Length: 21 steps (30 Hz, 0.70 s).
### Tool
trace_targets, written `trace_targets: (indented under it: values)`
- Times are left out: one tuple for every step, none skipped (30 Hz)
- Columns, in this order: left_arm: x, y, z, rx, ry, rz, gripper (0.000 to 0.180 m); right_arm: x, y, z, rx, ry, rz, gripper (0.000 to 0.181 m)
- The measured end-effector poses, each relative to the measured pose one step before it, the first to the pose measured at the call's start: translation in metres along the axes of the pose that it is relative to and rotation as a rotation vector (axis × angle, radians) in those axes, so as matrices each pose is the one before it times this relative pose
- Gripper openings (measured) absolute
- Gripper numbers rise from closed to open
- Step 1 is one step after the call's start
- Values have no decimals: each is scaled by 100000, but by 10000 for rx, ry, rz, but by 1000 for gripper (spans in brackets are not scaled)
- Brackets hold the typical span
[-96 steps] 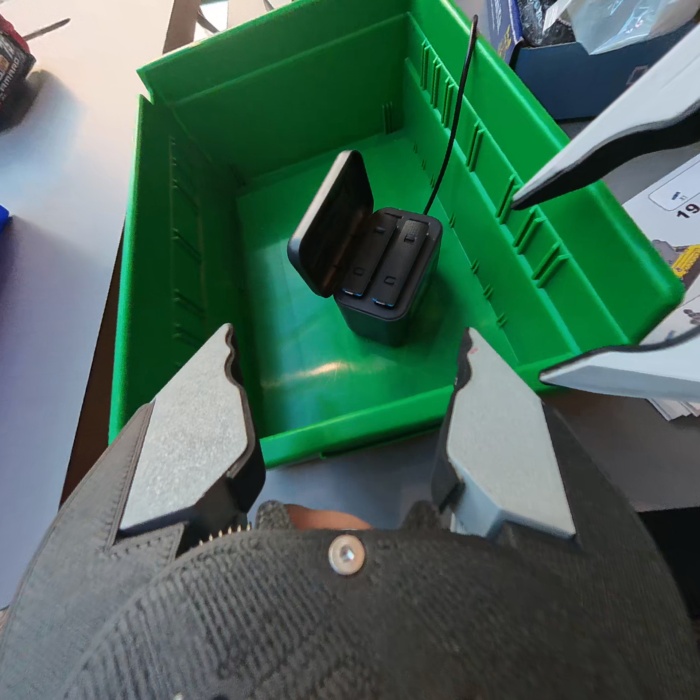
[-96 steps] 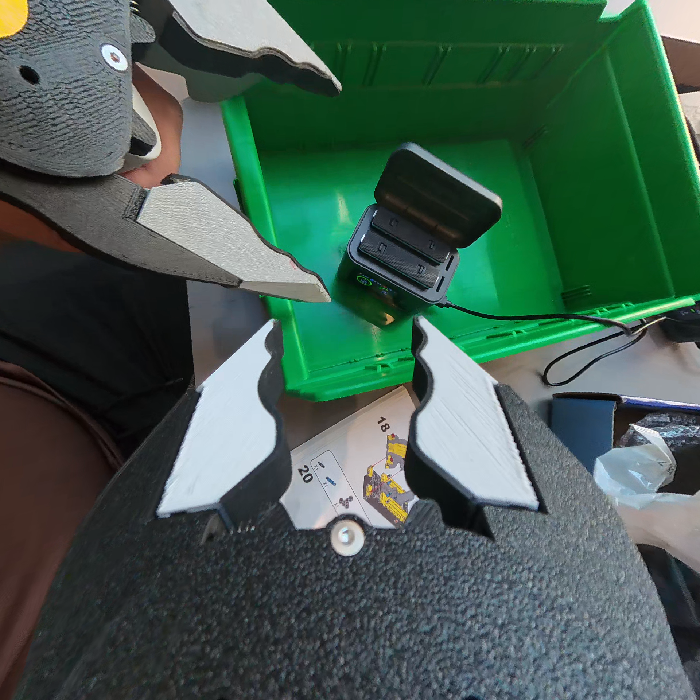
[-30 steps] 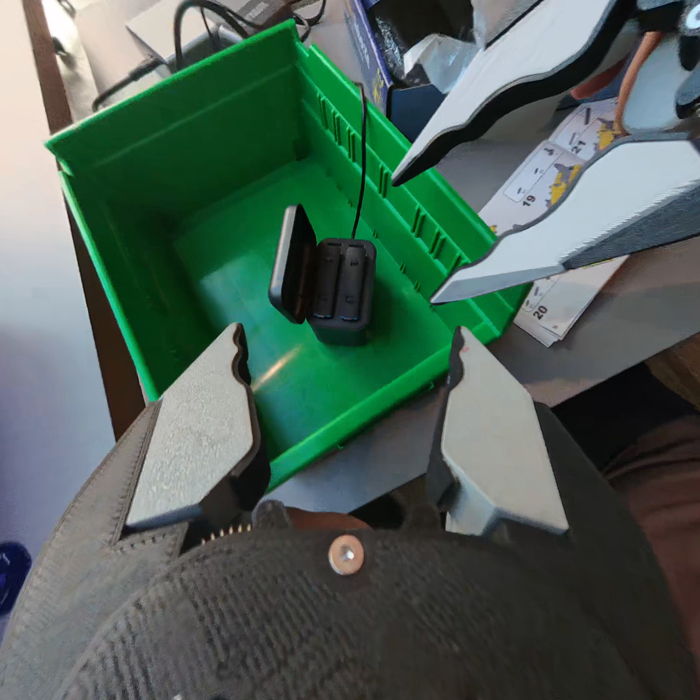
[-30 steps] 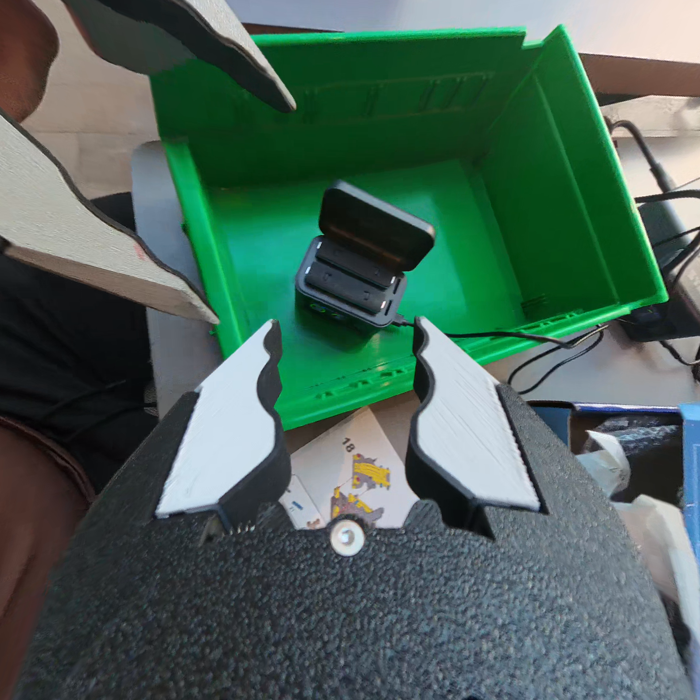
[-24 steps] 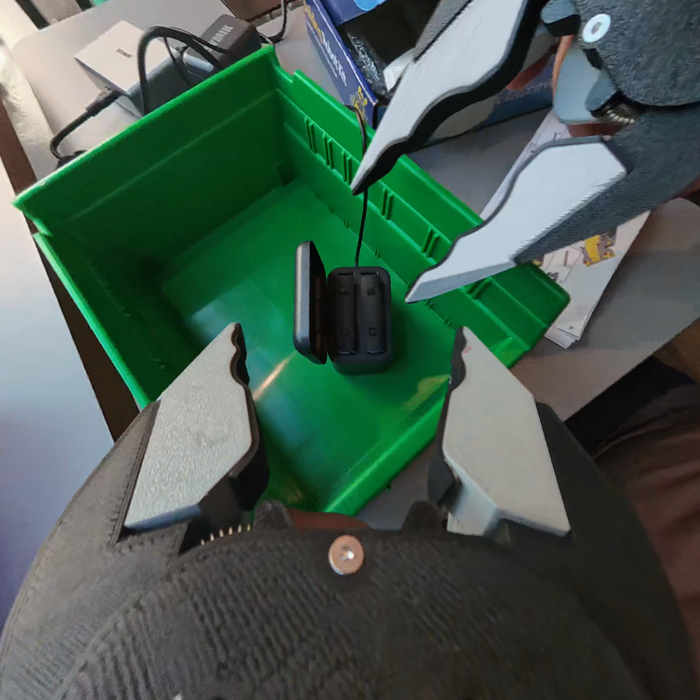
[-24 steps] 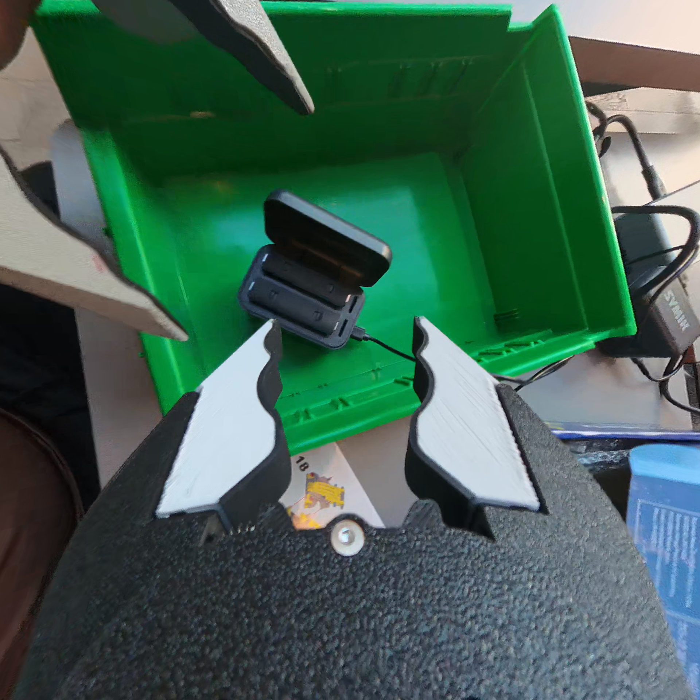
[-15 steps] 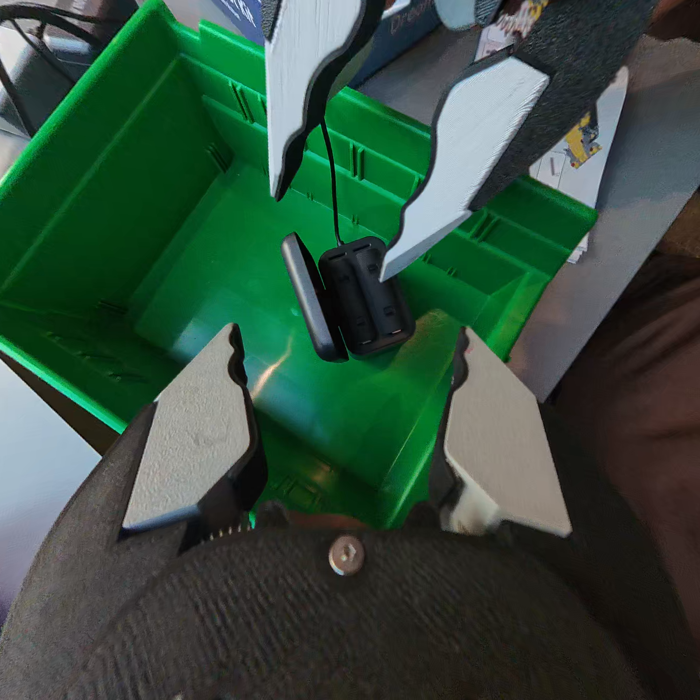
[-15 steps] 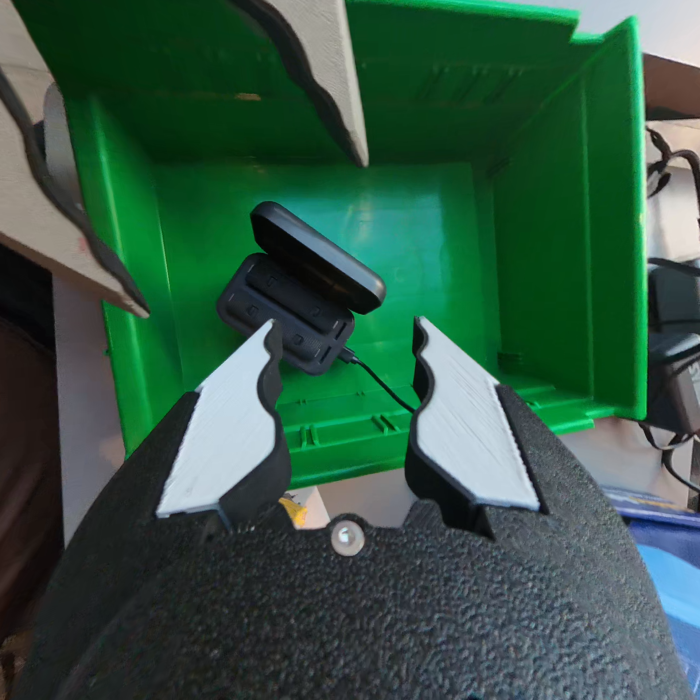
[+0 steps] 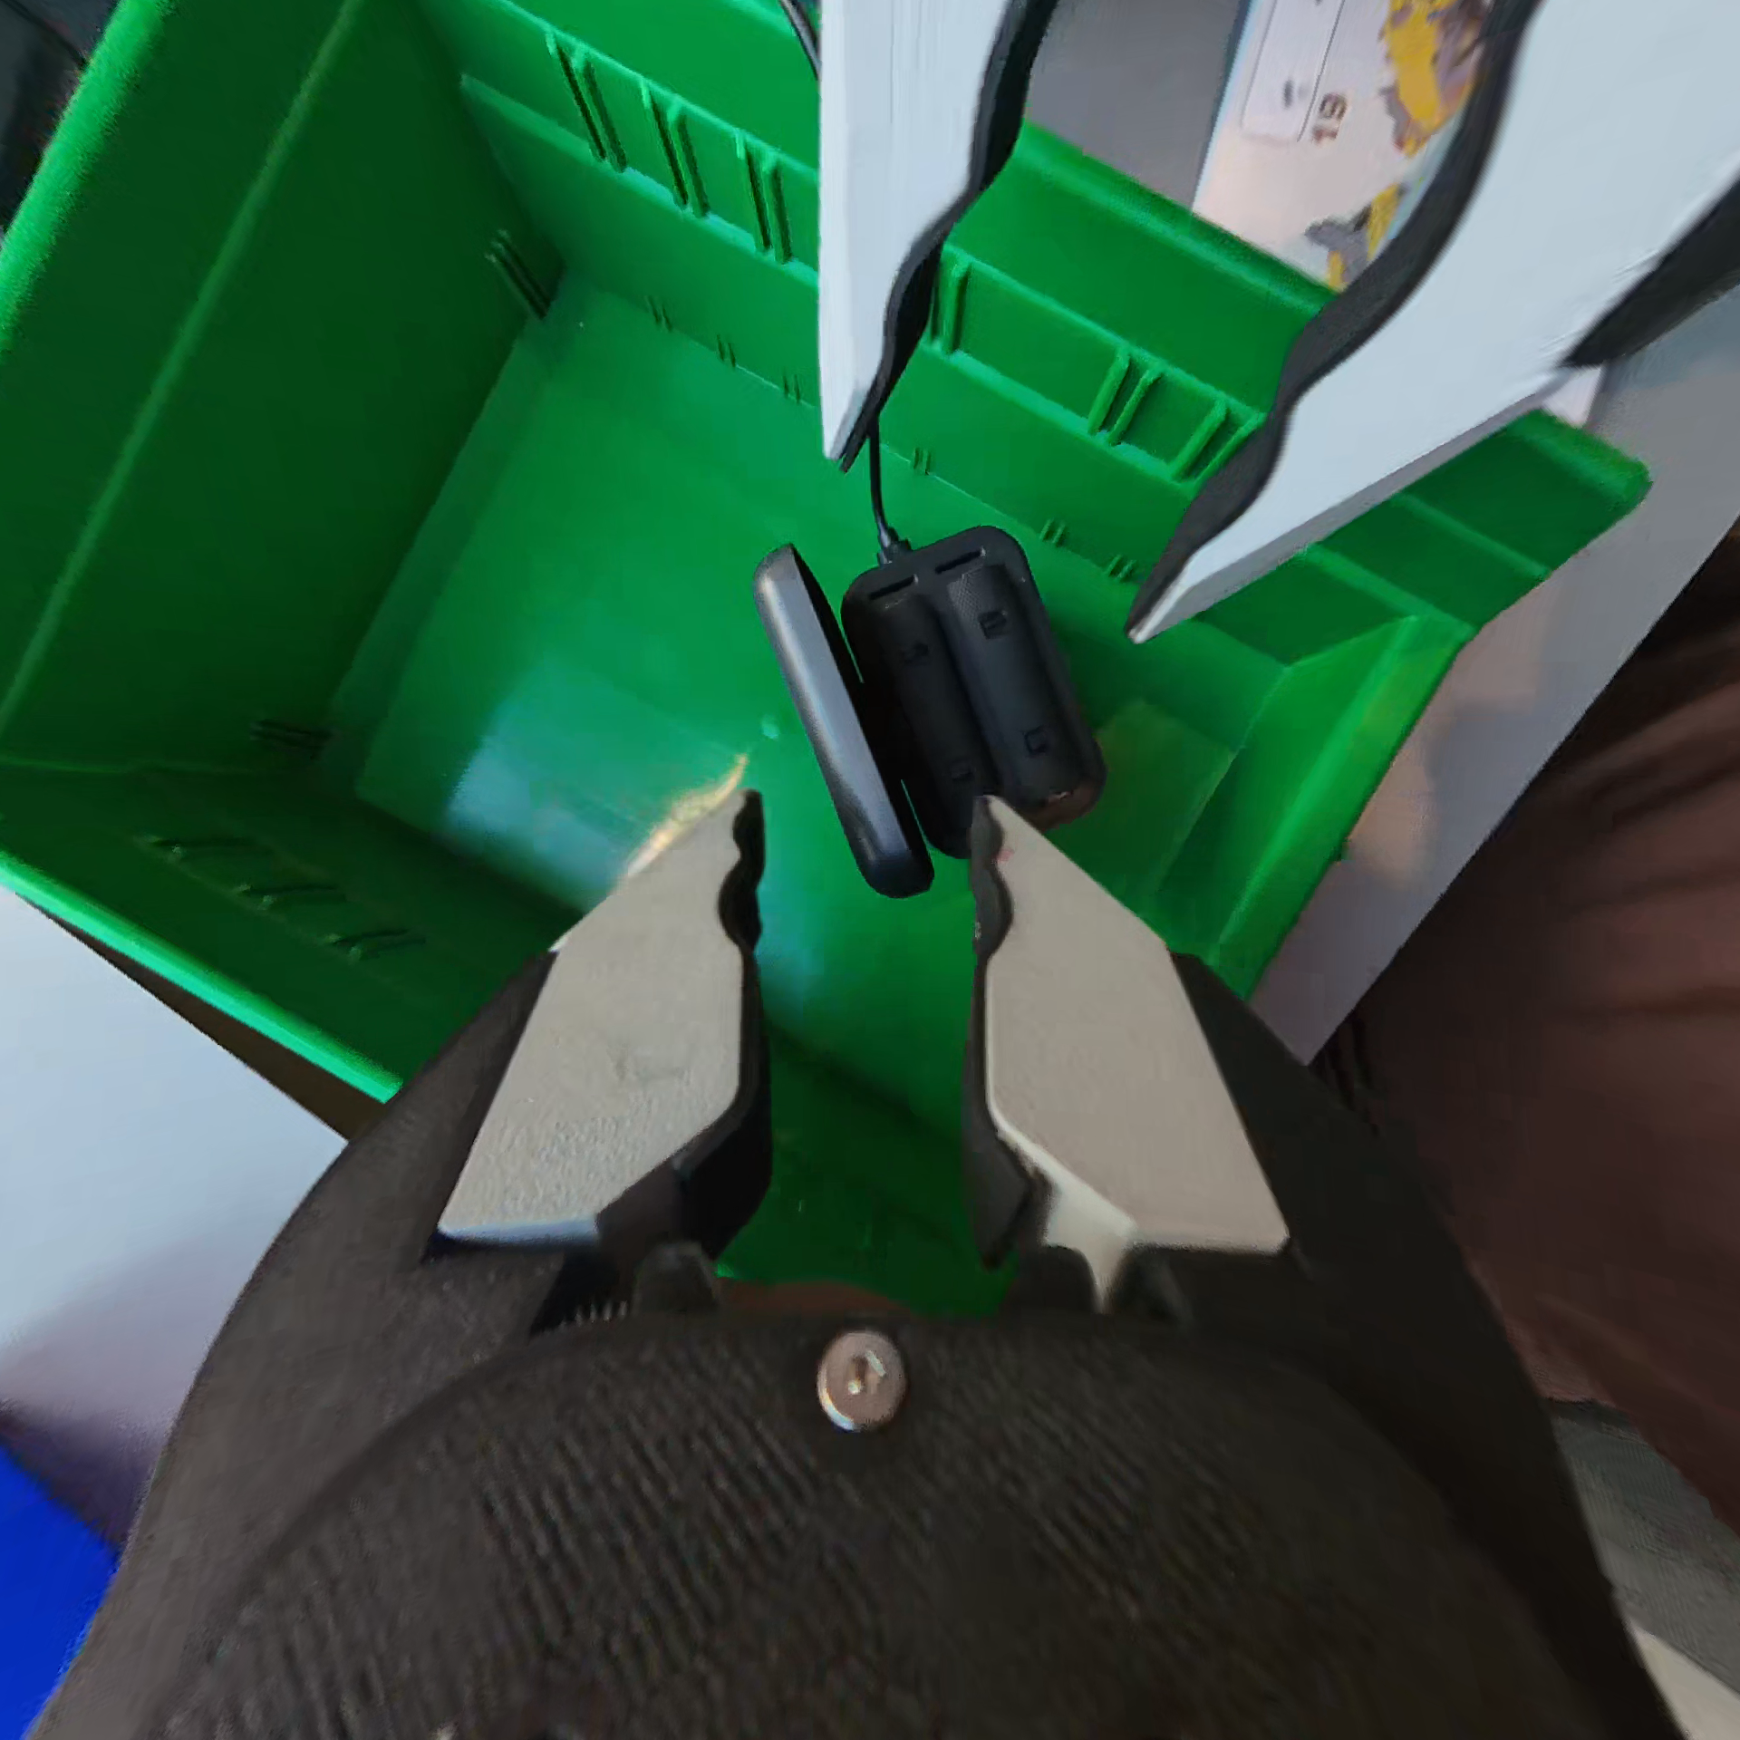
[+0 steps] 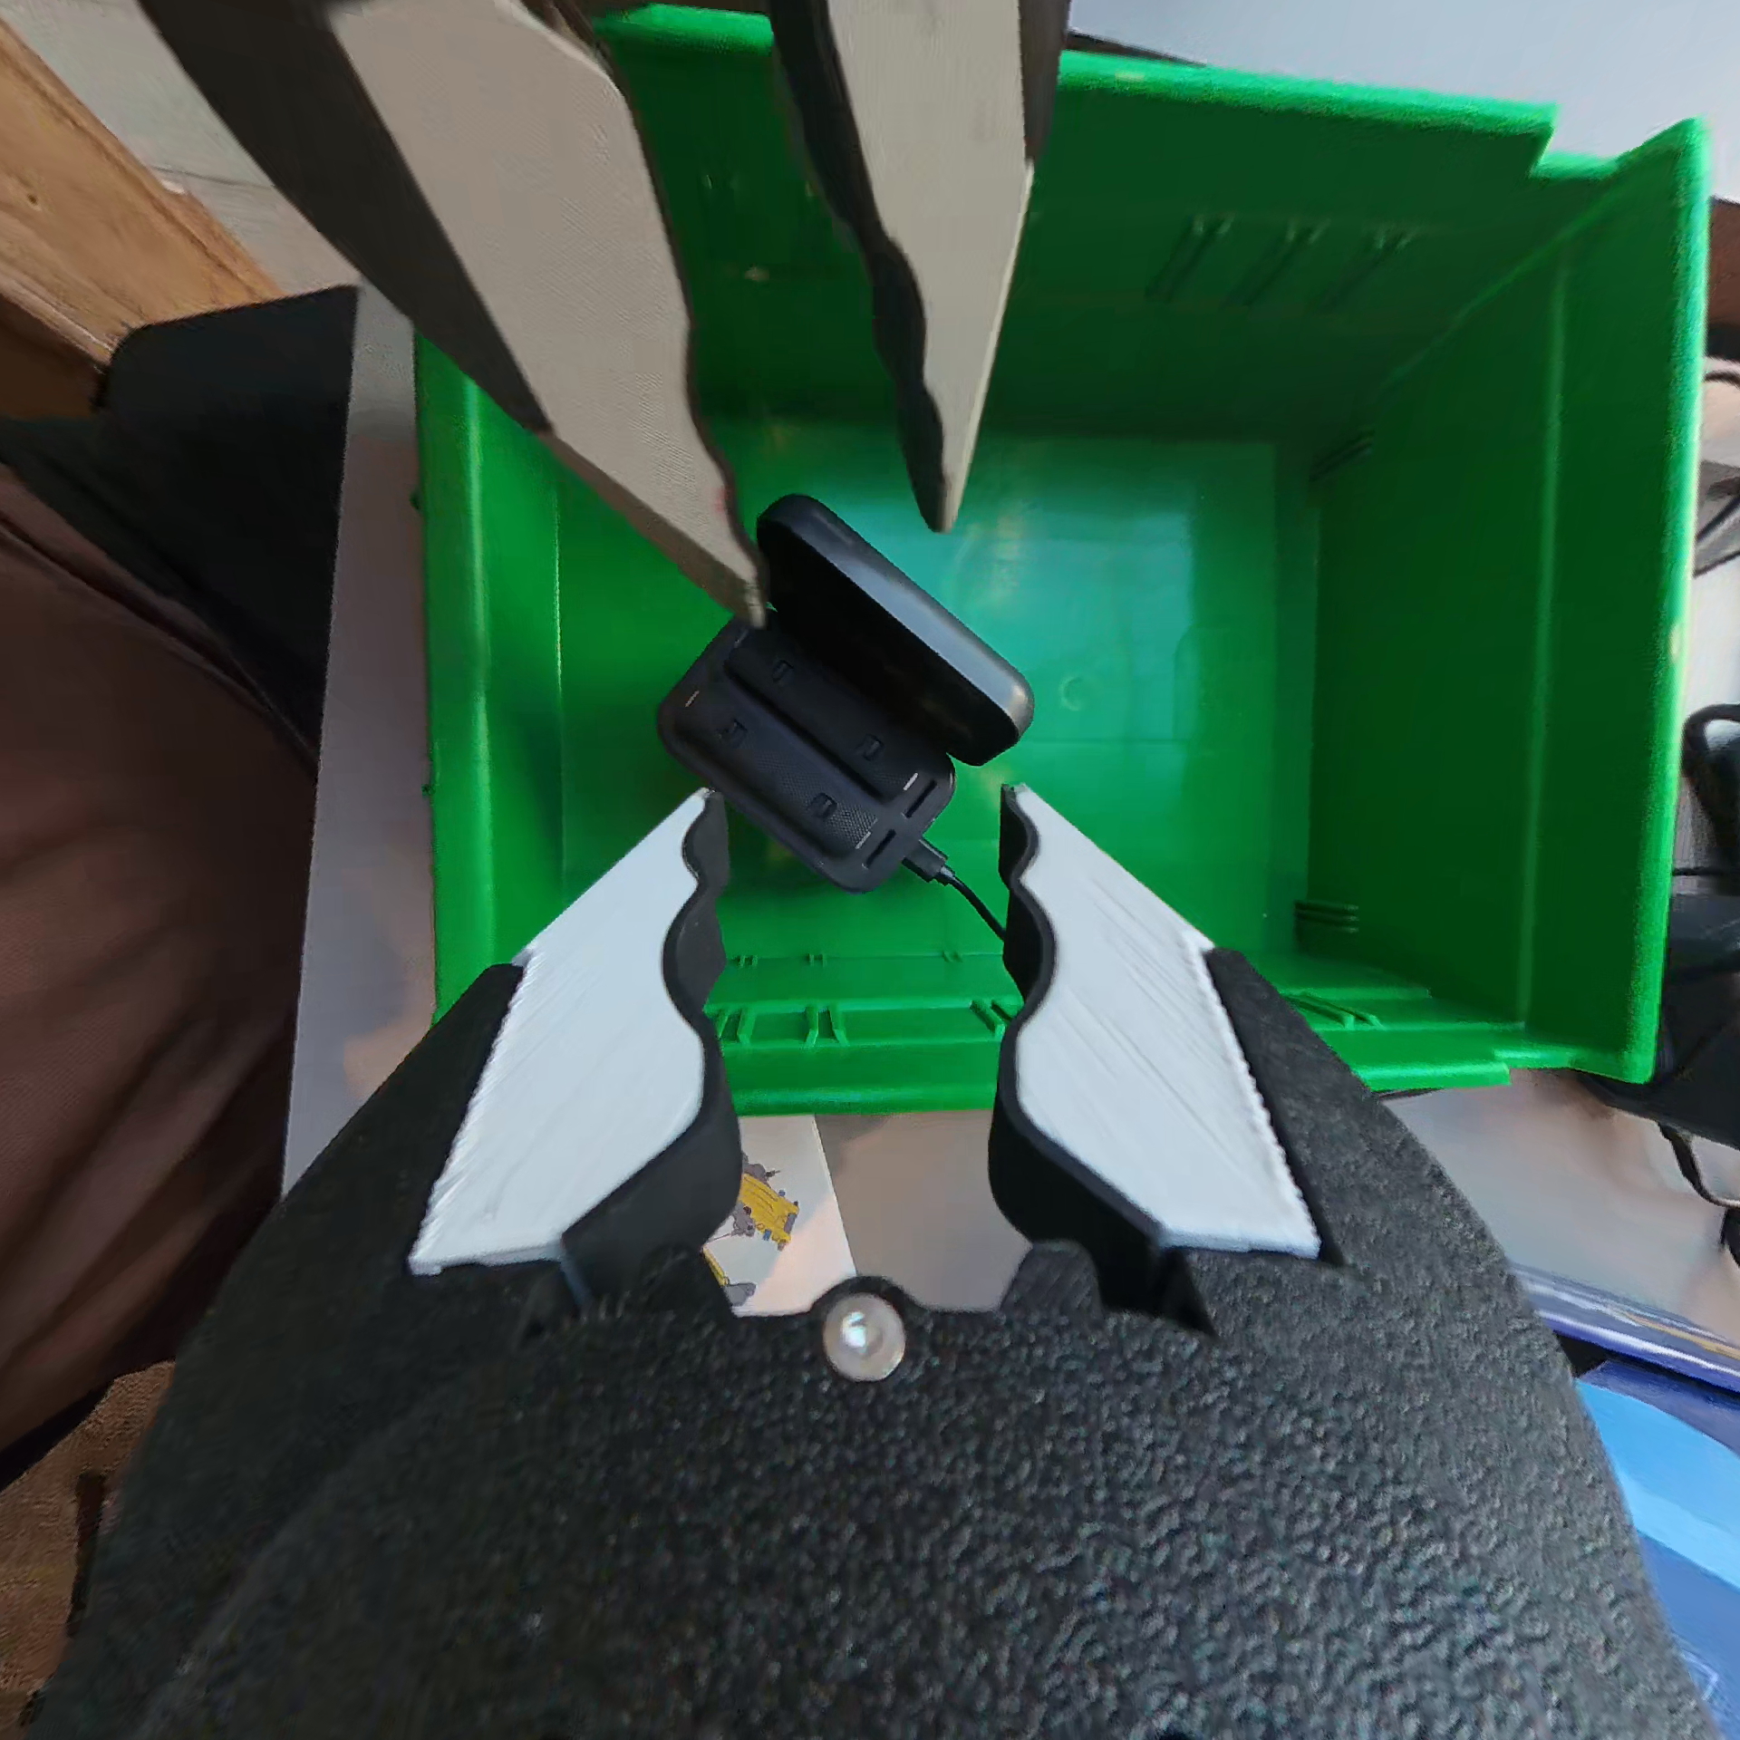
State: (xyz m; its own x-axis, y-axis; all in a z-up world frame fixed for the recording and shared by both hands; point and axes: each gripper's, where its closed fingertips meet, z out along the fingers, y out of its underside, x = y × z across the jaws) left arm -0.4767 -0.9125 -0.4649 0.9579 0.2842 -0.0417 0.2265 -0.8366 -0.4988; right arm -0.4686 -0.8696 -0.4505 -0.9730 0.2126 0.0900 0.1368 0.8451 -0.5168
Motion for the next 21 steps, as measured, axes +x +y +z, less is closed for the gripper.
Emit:
trace_targets:
  values:
    - [-213,207,418,-312,-174,270,38,-254,-106,-114,-2,-243,-129,56]
    - [-129,331,517,-440,-63,247,30,-341,24,-58,-92,-273,-165,56]
    - [-63,269,479,-467,31,330,18,-298,196,-26,-214,-196,-217,56]
    - [-503,-98,244,-242,-234,411,15,-305,273,-9,-270,-128,-273,56]
    - [-482,-218,89,-190,-129,403,12,-316,265,8,-305,-100,-247,56]
    - [-354,-168,98,-234,0,522,10,-77,76,-19,-238,82,-243,55]
    - [-616,-67,156,-250,-145,787,9,144,-225,-68,-105,229,-275,55]
    - [-804,67,215,-269,-198,625,9,191,-448,-87,29,213,-273,54]
    - [-783,-23,145,-205,-40,129,8,172,-532,-102,128,123,-208,54]
    - [-714,-7,144,-92,35,68,8,328,-372,-99,108,130,-68,53]
    - [-707,-28,115,33,7,-4,8,446,-137,-119,53,173,11,55]
    - [-573,17,81,86,-48,-4,8,446,-56,-97,120,179,19,57]
    - [-417,-114,-23,263,-147,119,8,281,-61,-41,211,82,103,58]
    - [-179,-1,-16,187,-133,22,8,24,16,78,205,-55,158,60]
    - [-15,-46,-54,194,-105,-92,8,-123,165,180,127,-51,85,61]
    - [171,-55,-78,199,-23,-149,8,-48,290,227,32,108,-38,61]
    - [272,-22,-103,159,38,-130,8,-120,364,214,-46,133,-91,61]
    - [312,-18,-65,158,68,-127,8,-245,274,176,-71,89,-98,60]
    - [367,-47,-45,172,137,-185,8,-225,57,148,-5,96,-98,59]
    - [312,-15,1,148,159,-233,8,-297,-120,133,49,30,-59,59]
    - [220,-37,1,165,127,-261,8,-248,-95,158,26,8,19,58]
